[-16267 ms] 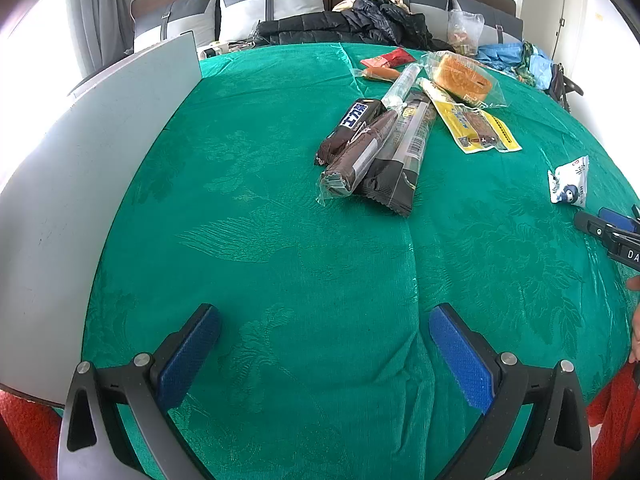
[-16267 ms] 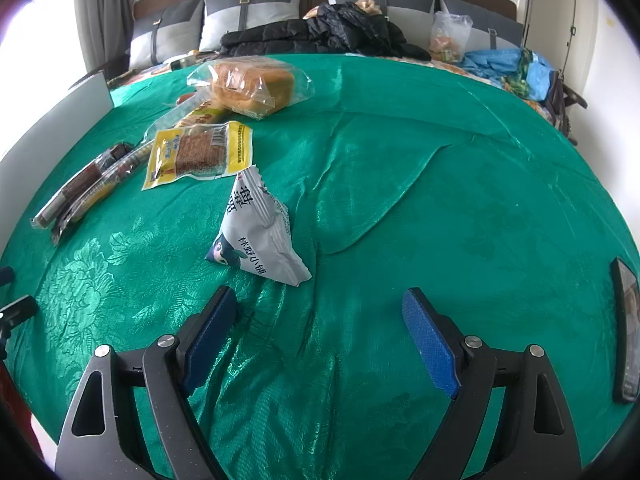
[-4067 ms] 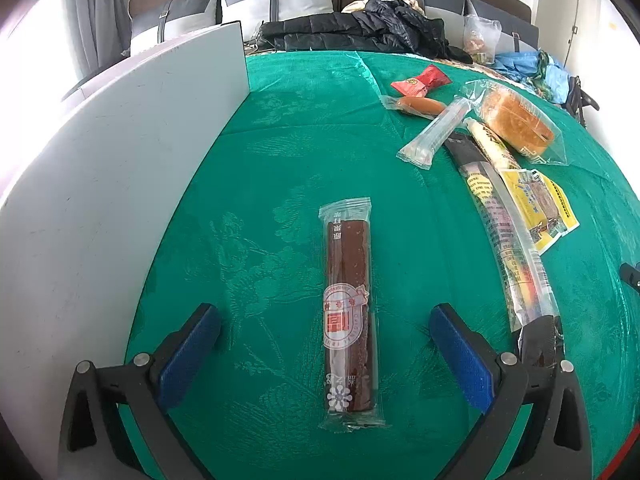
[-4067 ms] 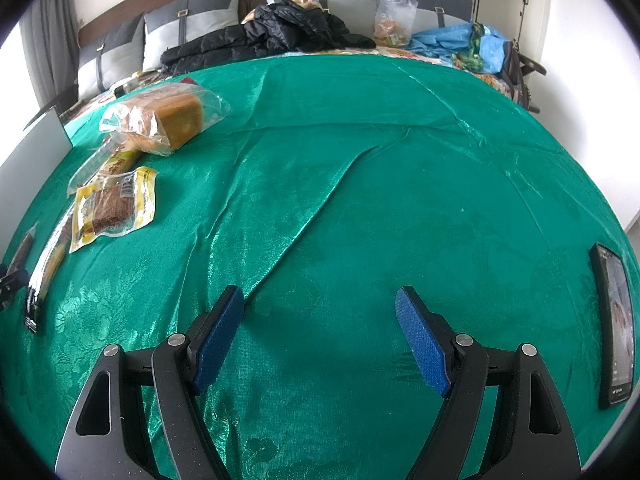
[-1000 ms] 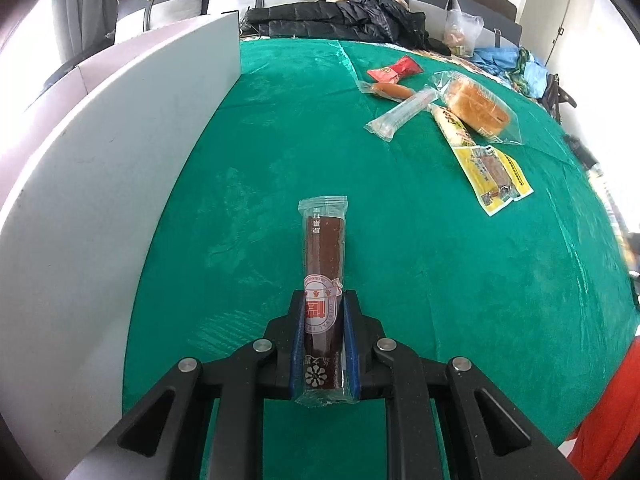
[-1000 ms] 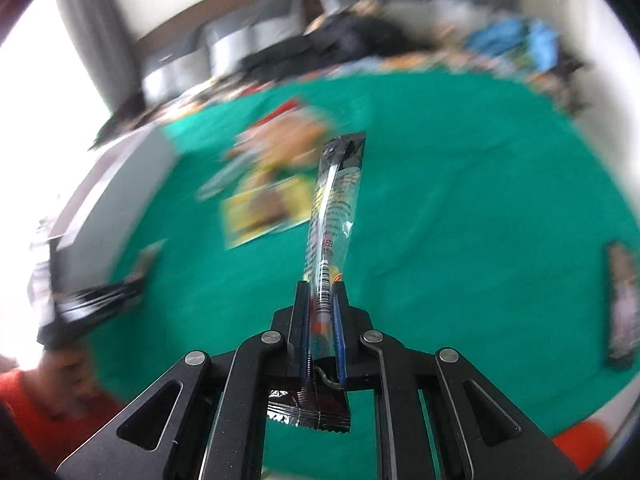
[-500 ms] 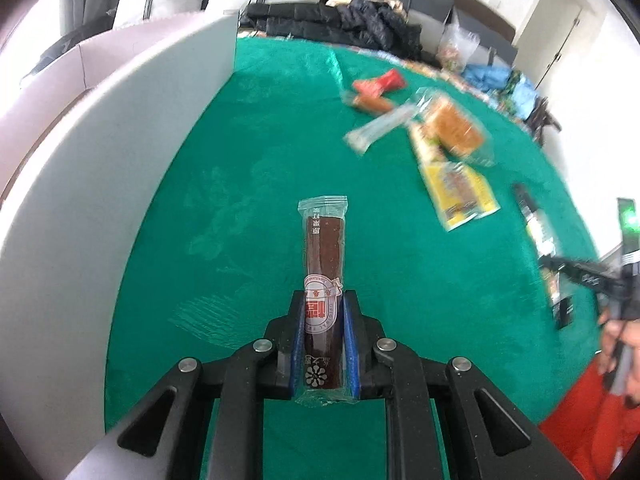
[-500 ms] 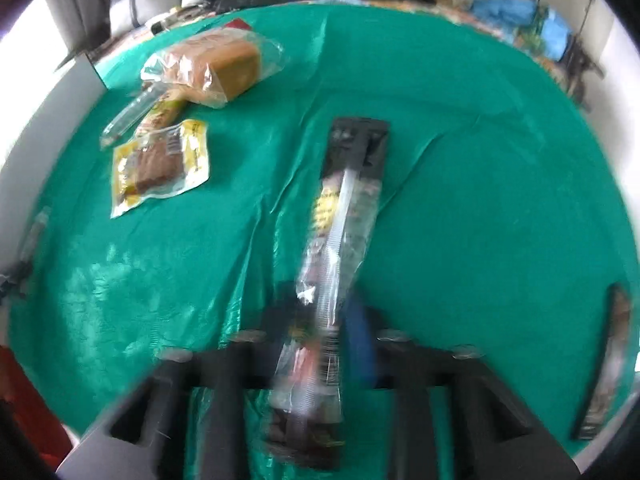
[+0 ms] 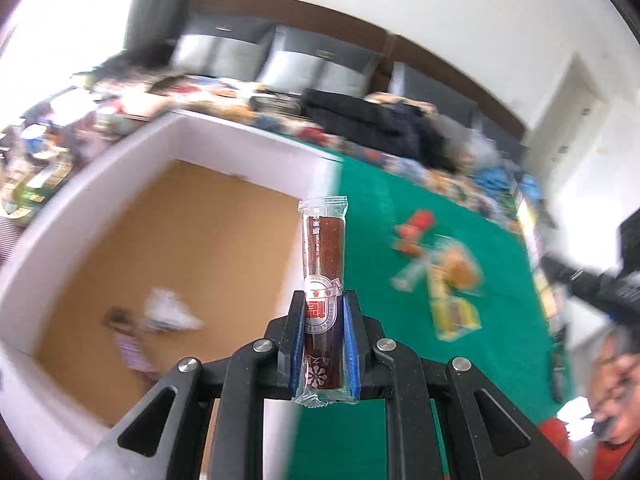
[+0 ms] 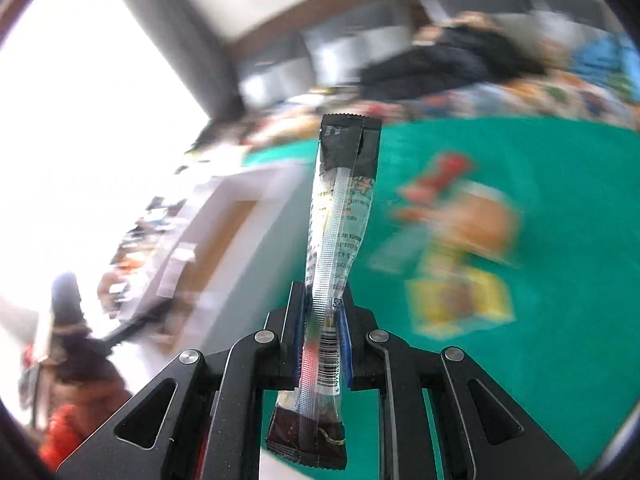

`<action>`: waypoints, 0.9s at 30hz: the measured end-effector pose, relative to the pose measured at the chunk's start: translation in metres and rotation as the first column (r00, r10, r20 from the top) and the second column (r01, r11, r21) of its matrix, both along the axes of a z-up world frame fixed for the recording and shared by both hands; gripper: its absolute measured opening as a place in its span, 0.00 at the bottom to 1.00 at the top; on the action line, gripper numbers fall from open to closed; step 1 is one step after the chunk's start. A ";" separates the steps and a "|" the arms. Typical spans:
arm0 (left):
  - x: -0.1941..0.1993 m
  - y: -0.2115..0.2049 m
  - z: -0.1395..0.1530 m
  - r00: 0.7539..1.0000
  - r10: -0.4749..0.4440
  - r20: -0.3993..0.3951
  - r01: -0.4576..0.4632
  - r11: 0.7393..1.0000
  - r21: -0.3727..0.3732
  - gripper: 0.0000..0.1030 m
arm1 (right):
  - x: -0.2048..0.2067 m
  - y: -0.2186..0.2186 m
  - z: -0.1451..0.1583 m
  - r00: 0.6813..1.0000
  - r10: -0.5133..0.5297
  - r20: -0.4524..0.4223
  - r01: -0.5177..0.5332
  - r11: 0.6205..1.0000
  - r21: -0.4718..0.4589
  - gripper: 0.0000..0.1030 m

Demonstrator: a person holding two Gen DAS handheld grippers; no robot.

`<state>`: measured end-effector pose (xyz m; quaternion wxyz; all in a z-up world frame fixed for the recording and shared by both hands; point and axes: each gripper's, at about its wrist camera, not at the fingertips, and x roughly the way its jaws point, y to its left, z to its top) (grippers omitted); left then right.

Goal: Organize snacks
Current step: 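Carry both sticks over the box and open both grippers to drop them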

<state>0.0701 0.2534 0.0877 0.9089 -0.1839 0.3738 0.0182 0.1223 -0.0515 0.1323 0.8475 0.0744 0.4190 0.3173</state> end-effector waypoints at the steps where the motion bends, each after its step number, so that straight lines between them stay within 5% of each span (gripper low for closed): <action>1: -0.002 0.019 0.000 0.999 0.036 -0.010 -0.036 0.999 0.019 0.16 | 0.002 0.032 0.005 0.999 0.045 -0.003 -0.045 0.999 0.022 0.15; 4: -0.003 0.059 -0.012 0.988 0.137 -0.075 -0.126 0.983 0.131 0.20 | 0.007 0.132 0.009 0.985 0.169 -0.018 -0.167 0.984 0.059 0.15; 6: -0.006 0.080 -0.029 0.971 0.197 -0.138 -0.172 0.969 0.177 0.50 | 0.008 0.173 -0.003 0.966 0.240 -0.091 -0.229 0.966 0.119 0.31; 7: -0.009 0.088 -0.037 0.959 0.230 -0.165 -0.198 0.962 0.189 0.80 | 0.010 0.188 -0.012 0.955 0.262 -0.142 -0.243 0.960 0.138 0.42; 8: -0.015 0.095 -0.042 0.950 0.265 -0.167 -0.231 0.953 0.198 0.88 | 0.012 0.200 -0.021 0.950 0.255 -0.178 -0.234 0.964 0.127 0.57; 10: -0.032 0.097 -0.047 0.945 0.296 -0.139 -0.267 0.944 0.195 0.89 | 0.008 0.196 -0.030 0.969 0.207 -0.138 -0.194 0.976 0.098 0.59; 12: -0.040 0.088 -0.047 0.950 0.288 -0.119 -0.264 0.947 0.185 0.89 | 0.007 0.175 -0.039 0.983 0.172 -0.067 -0.170 0.985 0.036 0.67; 15: -0.042 0.058 -0.037 0.971 0.228 -0.075 -0.210 0.958 0.195 0.89 | 0.010 0.107 -0.069 0.995 0.068 0.076 -0.054 0.984 -0.172 0.68; 18: -0.037 0.016 -0.018 0.993 0.112 -0.035 -0.104 0.980 0.171 0.89 | 0.018 0.012 -0.116 0.979 -0.071 0.193 0.140 0.916 -0.375 0.68; 22: -0.012 -0.062 -0.008 0.997 -0.080 -0.003 0.080 0.992 0.094 0.99 | 0.030 -0.116 -0.158 0.934 -0.254 0.251 0.351 0.786 -0.509 0.68; 27: 0.037 -0.159 -0.057 0.961 -0.253 -0.108 0.260 0.964 0.050 0.99 | 0.045 -0.213 -0.181 0.870 -0.409 0.276 0.490 0.655 -0.575 0.68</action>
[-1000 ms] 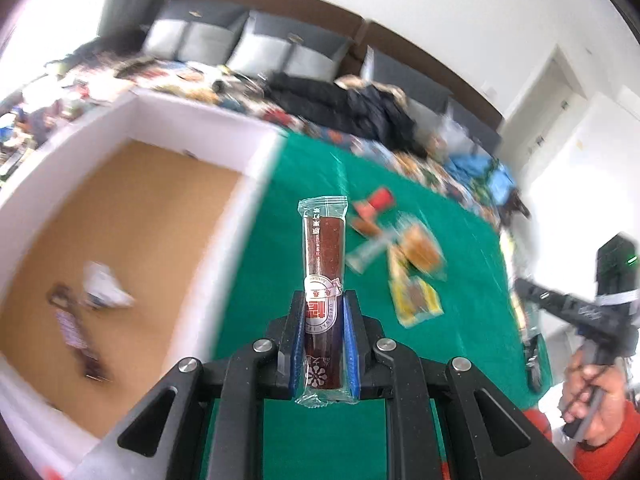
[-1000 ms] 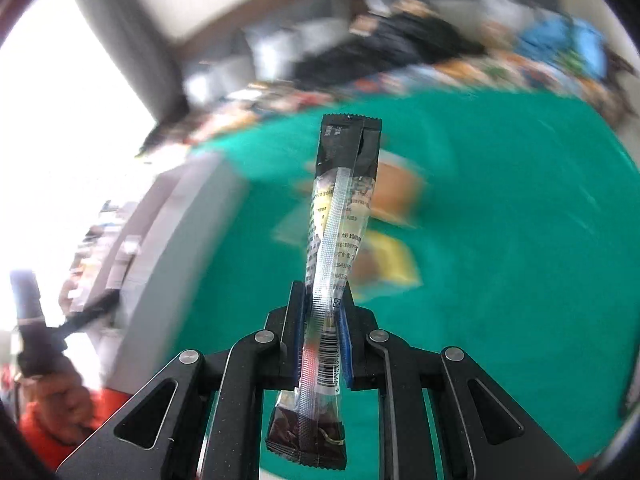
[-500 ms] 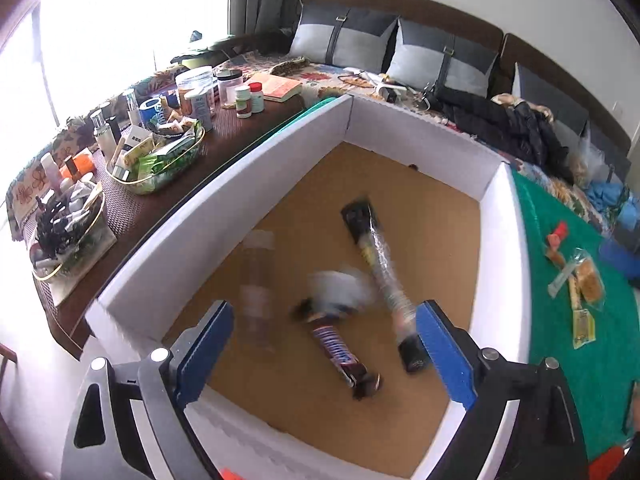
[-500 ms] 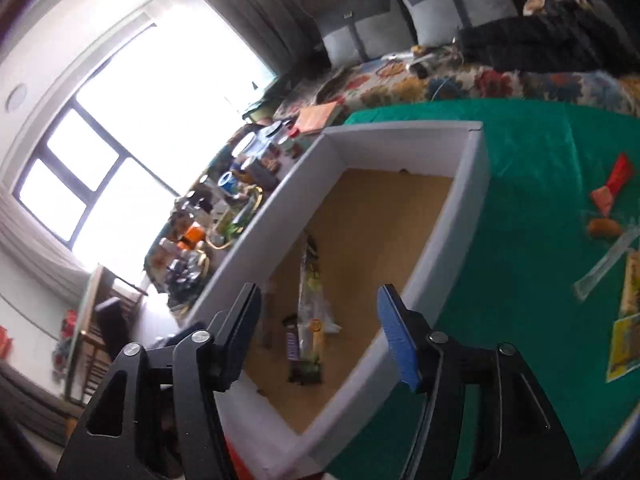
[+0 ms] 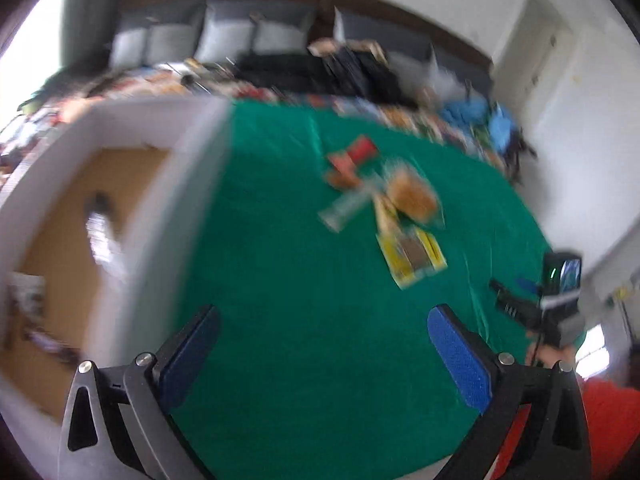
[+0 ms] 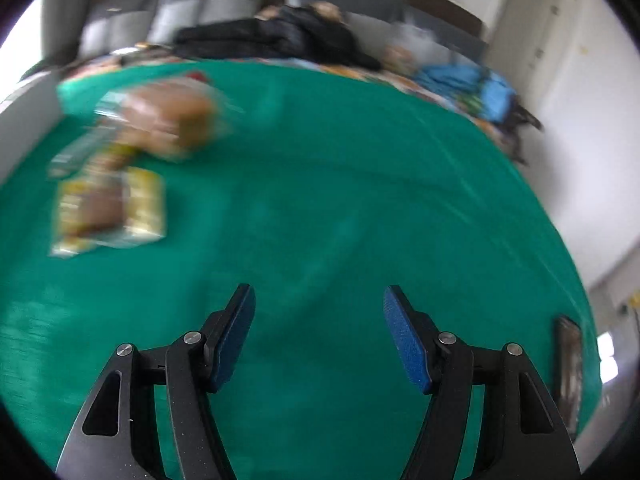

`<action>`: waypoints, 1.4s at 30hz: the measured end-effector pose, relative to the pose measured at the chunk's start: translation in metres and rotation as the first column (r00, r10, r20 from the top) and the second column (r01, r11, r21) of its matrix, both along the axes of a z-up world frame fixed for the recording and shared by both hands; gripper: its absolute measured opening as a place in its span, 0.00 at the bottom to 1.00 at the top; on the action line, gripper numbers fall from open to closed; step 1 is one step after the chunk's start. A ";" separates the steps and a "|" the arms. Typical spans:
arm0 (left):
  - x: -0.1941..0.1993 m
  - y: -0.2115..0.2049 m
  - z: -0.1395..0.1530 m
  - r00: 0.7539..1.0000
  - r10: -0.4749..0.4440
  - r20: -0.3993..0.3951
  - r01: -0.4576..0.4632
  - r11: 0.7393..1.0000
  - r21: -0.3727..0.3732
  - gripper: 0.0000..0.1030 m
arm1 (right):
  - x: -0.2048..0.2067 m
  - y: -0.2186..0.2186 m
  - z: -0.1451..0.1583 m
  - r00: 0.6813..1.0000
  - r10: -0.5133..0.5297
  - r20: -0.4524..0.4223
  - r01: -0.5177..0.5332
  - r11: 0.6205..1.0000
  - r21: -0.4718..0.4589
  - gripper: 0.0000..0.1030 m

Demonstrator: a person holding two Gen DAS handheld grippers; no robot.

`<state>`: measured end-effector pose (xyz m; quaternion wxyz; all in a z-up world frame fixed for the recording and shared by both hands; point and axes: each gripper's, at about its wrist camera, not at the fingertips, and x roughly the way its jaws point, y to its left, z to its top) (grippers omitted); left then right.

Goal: Organize snacks

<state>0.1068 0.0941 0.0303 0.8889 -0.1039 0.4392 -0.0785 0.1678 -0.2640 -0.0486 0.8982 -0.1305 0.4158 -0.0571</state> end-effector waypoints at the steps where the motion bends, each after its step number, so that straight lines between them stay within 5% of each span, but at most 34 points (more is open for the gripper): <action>1: 0.010 -0.014 -0.018 1.000 -0.010 -0.029 0.011 1.000 0.025 0.99 | 0.005 -0.015 -0.006 0.999 -0.031 -0.012 0.032 0.999 0.009 0.68; 6: 0.040 -0.043 -0.080 0.995 0.023 -0.097 -0.009 0.990 0.142 0.99 | 0.014 -0.043 -0.004 0.997 -0.077 0.002 0.076 0.988 0.137 0.77; 11: 0.070 -0.036 -0.108 0.991 0.074 -0.114 -0.051 0.980 0.194 0.99 | 0.009 -0.063 -0.004 0.995 -0.102 -0.017 0.103 0.971 0.215 0.83; 22: 0.134 -0.030 -0.118 0.990 0.137 -0.023 -0.127 0.962 0.242 1.00 | -0.020 -0.049 0.002 0.994 -0.106 -0.012 0.106 0.975 0.195 0.83; 42: 0.140 -0.026 -0.118 0.990 0.137 -0.022 -0.127 0.962 0.243 1.00 | -0.020 -0.048 0.001 0.994 -0.107 -0.011 0.107 0.974 0.198 0.84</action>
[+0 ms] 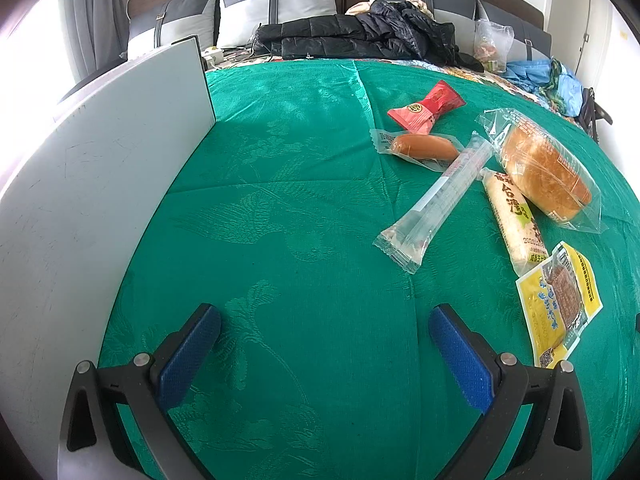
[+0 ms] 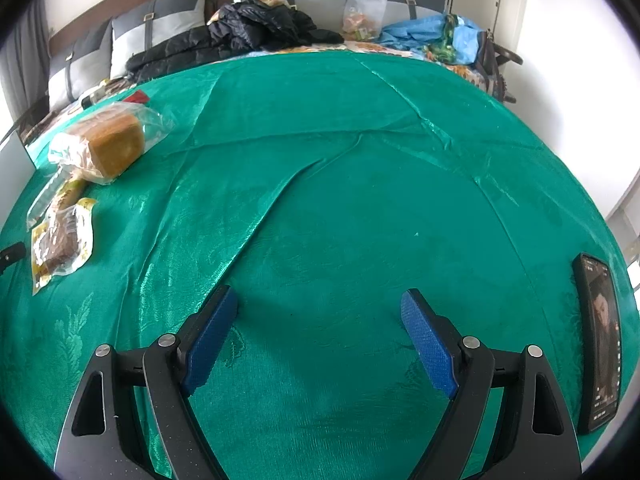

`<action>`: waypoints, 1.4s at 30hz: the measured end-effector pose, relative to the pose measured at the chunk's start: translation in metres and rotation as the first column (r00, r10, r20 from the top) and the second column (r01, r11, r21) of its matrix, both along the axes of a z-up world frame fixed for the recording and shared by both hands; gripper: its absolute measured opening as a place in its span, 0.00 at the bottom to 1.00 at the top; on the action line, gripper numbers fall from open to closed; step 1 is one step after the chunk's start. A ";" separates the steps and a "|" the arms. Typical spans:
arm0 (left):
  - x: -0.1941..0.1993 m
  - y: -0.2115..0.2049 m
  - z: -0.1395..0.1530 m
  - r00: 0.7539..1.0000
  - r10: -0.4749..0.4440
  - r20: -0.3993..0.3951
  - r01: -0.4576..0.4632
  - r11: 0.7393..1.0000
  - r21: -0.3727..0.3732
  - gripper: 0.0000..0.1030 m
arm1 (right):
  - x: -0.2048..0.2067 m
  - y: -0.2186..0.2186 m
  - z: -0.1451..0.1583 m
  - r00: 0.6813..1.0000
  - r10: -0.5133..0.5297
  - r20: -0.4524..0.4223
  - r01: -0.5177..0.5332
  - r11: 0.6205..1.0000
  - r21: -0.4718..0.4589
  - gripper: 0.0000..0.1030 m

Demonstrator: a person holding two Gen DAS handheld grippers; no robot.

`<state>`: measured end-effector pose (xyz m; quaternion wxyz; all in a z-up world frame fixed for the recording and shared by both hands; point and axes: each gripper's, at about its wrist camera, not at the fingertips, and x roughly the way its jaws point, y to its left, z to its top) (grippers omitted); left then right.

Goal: Organize snacks

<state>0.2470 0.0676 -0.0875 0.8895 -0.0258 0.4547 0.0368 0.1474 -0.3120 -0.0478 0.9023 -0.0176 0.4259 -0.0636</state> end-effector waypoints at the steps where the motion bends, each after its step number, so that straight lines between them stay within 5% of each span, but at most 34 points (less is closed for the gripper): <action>1: -0.001 0.000 0.000 1.000 0.000 0.000 0.000 1.000 0.000 1.00 | 0.000 0.000 0.000 1.000 0.000 0.000 0.000 1.000 -0.001 0.84; 42: 0.000 0.001 0.002 1.000 0.000 -0.002 0.000 1.000 -0.001 1.00 | 0.001 0.001 -0.001 1.000 0.000 0.000 0.000 1.000 0.002 0.84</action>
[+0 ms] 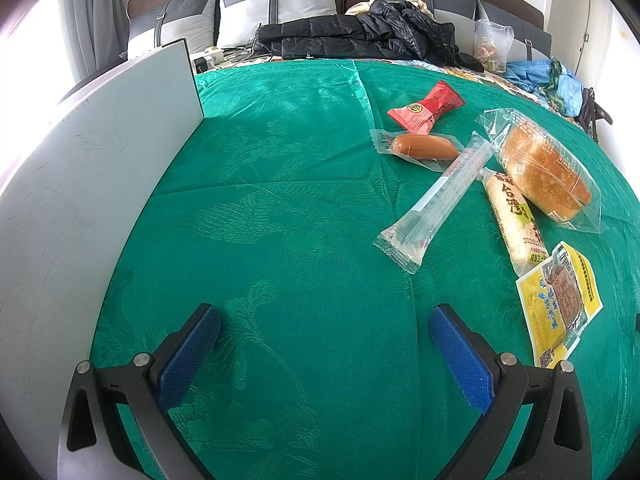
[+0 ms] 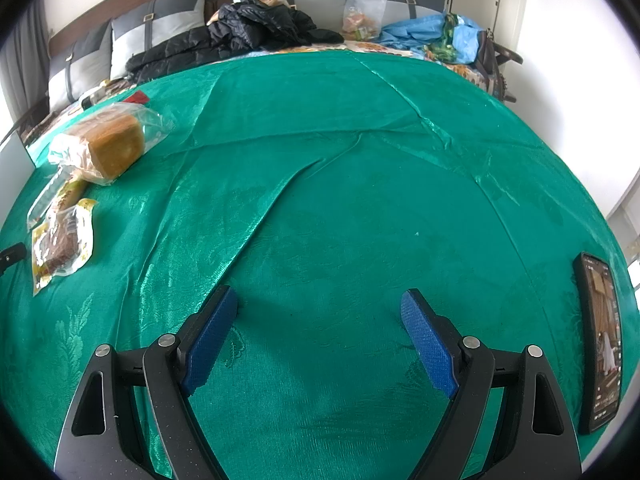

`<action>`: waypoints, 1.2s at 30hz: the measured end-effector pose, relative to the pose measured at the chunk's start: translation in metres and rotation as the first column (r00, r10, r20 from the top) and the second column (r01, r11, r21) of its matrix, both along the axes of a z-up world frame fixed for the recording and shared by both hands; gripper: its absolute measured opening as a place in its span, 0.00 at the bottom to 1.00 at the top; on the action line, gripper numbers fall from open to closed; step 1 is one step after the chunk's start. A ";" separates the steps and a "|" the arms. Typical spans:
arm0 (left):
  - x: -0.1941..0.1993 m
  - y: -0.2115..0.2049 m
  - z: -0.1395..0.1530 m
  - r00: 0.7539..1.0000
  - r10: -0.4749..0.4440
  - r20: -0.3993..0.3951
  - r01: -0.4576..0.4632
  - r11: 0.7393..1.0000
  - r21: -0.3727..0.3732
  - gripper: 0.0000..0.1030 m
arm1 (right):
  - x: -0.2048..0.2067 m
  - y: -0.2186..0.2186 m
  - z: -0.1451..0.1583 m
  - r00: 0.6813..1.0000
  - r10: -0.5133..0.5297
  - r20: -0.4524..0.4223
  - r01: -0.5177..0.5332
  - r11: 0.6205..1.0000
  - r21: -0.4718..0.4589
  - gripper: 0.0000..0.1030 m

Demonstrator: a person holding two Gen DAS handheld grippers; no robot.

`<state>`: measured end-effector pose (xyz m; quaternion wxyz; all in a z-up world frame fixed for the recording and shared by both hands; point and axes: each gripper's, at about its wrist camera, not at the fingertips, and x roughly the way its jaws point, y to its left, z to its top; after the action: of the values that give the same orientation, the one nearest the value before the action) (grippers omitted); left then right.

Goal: Organize snacks

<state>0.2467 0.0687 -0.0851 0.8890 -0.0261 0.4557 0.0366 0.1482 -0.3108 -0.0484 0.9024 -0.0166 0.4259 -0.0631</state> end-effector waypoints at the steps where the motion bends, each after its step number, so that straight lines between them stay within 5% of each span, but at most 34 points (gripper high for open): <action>1: 0.001 0.000 0.000 1.000 0.000 0.000 0.000 1.000 0.000 1.00 | 0.000 0.000 0.000 1.000 0.000 0.000 0.000 1.000 0.001 0.84; 18: -0.001 0.000 0.001 1.000 -0.003 -0.004 0.003 1.000 0.000 1.00 | 0.000 0.000 0.000 1.000 0.000 0.000 0.000 1.000 0.000 0.84; 30: -0.034 0.001 0.004 0.955 -0.154 -0.255 0.154 0.988 -0.021 1.00 | 0.001 0.001 0.000 1.000 0.000 -0.001 0.000 1.000 0.000 0.84; 32: -0.038 0.008 0.007 0.953 -0.127 -0.276 0.121 0.992 -0.038 0.98 | 0.001 0.001 0.000 1.000 0.000 -0.001 0.000 1.000 0.000 0.84; 36: -0.043 0.025 0.027 0.974 -0.120 -0.192 0.091 0.984 -0.152 0.98 | 0.001 0.001 0.000 1.000 0.000 -0.001 0.000 1.000 0.001 0.84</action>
<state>0.2039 0.0937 -0.0584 0.8350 -0.0611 0.5453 -0.0409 0.1488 -0.3102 -0.0486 0.9022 -0.0163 0.4263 -0.0627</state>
